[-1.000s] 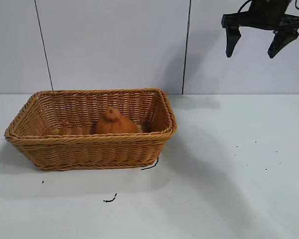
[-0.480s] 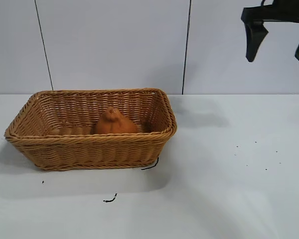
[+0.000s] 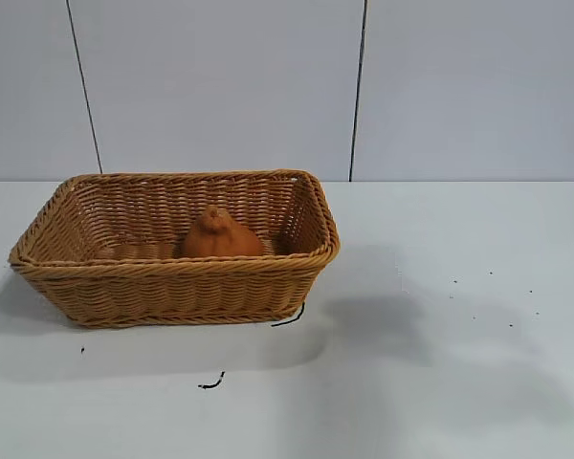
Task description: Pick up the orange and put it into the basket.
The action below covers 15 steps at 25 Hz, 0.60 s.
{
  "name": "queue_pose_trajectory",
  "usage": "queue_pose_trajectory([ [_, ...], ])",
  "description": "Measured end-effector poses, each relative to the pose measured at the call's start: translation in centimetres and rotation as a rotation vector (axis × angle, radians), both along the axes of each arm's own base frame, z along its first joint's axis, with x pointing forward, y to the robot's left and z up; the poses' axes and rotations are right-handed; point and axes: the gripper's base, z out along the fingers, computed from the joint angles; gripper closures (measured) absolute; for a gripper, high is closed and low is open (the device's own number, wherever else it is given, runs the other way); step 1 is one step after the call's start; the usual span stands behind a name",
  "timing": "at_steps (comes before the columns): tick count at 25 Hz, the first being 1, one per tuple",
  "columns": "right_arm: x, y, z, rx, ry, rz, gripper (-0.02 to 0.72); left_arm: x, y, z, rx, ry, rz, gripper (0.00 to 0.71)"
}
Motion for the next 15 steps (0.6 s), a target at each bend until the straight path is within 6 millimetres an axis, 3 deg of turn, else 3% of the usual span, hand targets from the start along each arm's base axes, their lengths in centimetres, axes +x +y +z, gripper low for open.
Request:
queue_pose_trajectory([
  [5,-4.5,-0.3,-0.6,0.005,-0.232,0.017,0.008,0.0,0.0,0.0,0.000,0.000,0.000,0.071],
  [7,-5.3,-0.4,-0.3,0.007,-0.282,0.017,0.009,0.0,0.0,0.0,0.000,0.000,0.000,0.071],
  [8,-6.7,-0.4,0.1,0.014,-0.373,0.016,0.009,0.0,0.0,0.0,0.000,0.000,0.000,0.071],
  [15,-10.2,-0.7,0.6,0.028,-0.604,0.018,0.008,0.0,0.0,0.0,0.000,0.000,0.000,0.071],
])
